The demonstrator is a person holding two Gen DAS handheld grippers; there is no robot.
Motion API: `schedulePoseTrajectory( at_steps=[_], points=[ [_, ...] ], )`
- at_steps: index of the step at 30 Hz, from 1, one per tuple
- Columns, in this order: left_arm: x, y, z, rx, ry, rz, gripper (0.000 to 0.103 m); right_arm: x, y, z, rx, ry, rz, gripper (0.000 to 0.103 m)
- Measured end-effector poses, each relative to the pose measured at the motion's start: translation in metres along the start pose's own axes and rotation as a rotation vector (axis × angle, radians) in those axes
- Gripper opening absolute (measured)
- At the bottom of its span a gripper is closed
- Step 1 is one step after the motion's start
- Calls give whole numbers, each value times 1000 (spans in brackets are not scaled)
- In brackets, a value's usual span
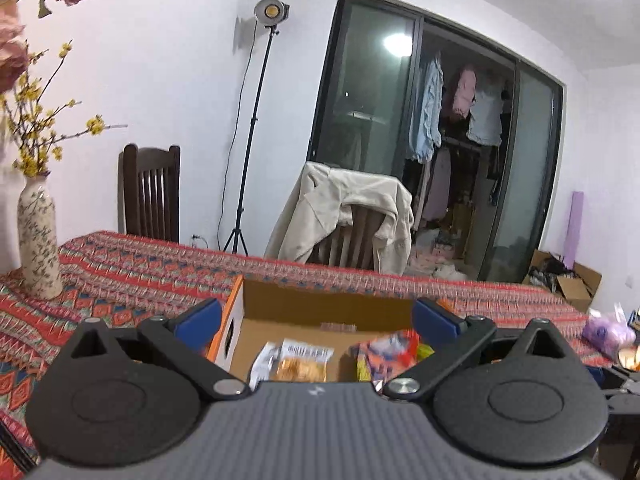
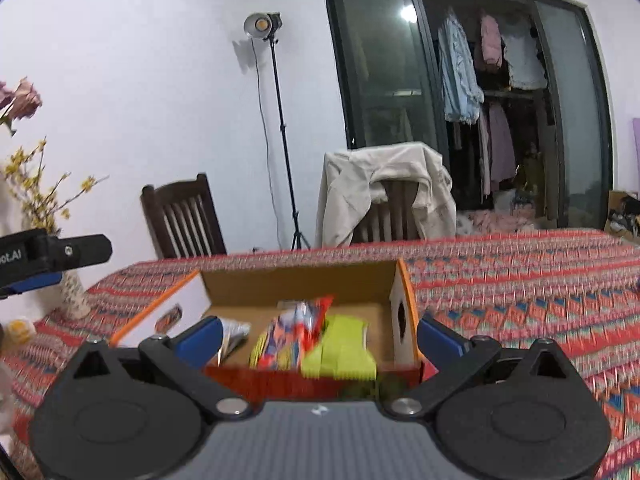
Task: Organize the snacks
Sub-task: 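Move both grippers back from the box to the snack pile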
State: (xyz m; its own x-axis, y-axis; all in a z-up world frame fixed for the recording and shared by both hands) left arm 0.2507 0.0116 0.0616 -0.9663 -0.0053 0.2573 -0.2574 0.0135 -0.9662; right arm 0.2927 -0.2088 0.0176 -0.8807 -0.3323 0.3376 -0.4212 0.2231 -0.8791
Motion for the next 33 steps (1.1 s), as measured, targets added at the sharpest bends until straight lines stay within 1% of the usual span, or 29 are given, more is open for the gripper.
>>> schedulePoseTrajectory(
  at_steps=[4, 10, 13, 15, 18, 20, 22, 24, 27, 29, 31, 33],
  points=[
    [12, 27, -4, -22, -7, -51, 103, 9, 25, 8, -2, 13, -52, 103],
    [21, 64, -15, -22, -21, -128, 103, 20, 52, 20, -9, 37, -106, 103],
    [22, 80, -21, 7, -19, -175, 103, 24, 63, 23, -11, 45, -138, 103],
    [21, 83, -25, 19, -16, -187, 103, 24, 65, 23, -16, 44, -156, 103],
    [29, 85, -25, 19, -14, -176, 103, 32, 66, 22, -8, 48, -140, 103],
    [33, 87, -24, 11, -5, -185, 103, 35, 68, 19, -3, 41, -147, 103],
    [36, 88, -25, 2, -11, -176, 103, 36, 71, 16, 12, 44, -157, 103],
    [38, 90, -29, 14, -15, -181, 103, 36, 74, 14, 17, 44, -161, 103],
    [37, 94, -33, 19, -22, -204, 103, 31, 81, 9, 31, 44, -198, 103],
    [38, 97, -37, 27, -29, -203, 103, 30, 85, 5, 56, 53, -201, 103],
    [36, 101, -40, 45, -25, -222, 103, 28, 90, 3, 73, 67, -208, 102],
    [36, 105, -40, 40, -20, -238, 103, 22, 95, 8, 73, 97, -237, 101]
  ],
)
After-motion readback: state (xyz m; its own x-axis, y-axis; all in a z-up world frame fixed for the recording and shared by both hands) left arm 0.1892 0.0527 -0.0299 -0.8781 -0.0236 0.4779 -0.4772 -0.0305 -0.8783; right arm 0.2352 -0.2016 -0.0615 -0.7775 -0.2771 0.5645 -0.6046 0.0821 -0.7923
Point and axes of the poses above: each gripper's, at about its wrist camera, not at the fingertips, and x roughly against the way its jaws point, z to its right, y to its underside, the point moved 9 cm from there along -x, roughly the way its jaws point, and after that the axes turned 10 degrees about -x, right-handed, at the moved point
